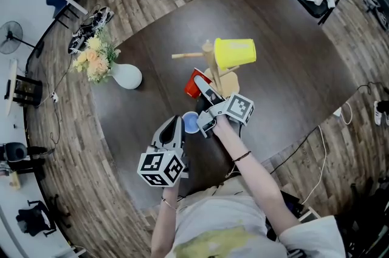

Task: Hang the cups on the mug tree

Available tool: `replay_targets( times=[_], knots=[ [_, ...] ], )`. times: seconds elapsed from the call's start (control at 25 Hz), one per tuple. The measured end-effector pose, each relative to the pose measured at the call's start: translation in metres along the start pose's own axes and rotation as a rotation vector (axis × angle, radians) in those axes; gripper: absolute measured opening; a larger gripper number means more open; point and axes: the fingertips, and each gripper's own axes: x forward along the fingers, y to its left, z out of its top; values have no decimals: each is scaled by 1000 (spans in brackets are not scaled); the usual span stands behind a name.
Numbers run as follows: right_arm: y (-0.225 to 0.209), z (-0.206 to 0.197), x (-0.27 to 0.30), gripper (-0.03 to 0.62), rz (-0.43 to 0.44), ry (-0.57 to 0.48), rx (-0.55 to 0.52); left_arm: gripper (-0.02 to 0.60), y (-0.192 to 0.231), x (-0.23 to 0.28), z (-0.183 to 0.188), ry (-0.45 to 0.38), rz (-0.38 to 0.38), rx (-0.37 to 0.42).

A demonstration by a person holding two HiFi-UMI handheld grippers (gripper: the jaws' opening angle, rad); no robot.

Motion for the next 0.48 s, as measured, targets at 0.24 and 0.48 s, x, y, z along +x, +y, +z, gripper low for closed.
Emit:
replay_targets(
  times=[0.24, 0.48],
  knots=[
    [-2, 7, -2, 291, 24, -89, 43, 15, 0, -1, 0, 1, -2, 1],
    [-11, 8, -4, 291, 14, -110, 75, 15, 1, -1, -1, -1, -5, 4]
  ],
)
